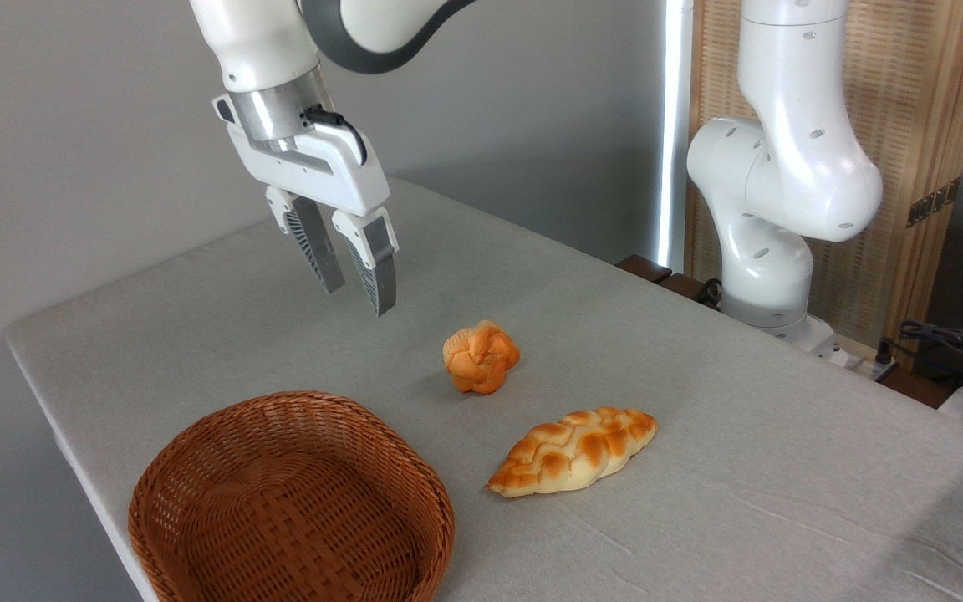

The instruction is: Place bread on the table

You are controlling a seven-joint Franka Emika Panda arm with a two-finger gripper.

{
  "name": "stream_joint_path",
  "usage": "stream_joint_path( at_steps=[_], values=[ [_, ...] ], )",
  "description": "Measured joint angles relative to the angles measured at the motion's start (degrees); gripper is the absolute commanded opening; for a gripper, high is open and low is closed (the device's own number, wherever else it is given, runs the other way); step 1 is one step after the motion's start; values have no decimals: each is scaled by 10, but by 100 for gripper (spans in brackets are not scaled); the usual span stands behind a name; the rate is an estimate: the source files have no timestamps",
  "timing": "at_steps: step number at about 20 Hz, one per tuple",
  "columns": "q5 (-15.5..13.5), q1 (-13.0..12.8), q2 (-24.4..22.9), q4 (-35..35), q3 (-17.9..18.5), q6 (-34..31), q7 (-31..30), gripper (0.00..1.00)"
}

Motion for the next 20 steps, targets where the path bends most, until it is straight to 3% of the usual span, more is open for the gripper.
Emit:
stream_joint_path(
  at_steps=[3,5,7,10,17,20],
  values=[
    [17,14,-9,26,24,4,4,100],
    [26,29,-22,39,40,5,47,100],
    [25,50,-34,46,49,5,93,100],
    [12,76,-42,59,52,3,115,100],
    [10,79,-42,67,52,-5,119,100],
    [10,66,-41,67,50,-33,136,100]
  ],
)
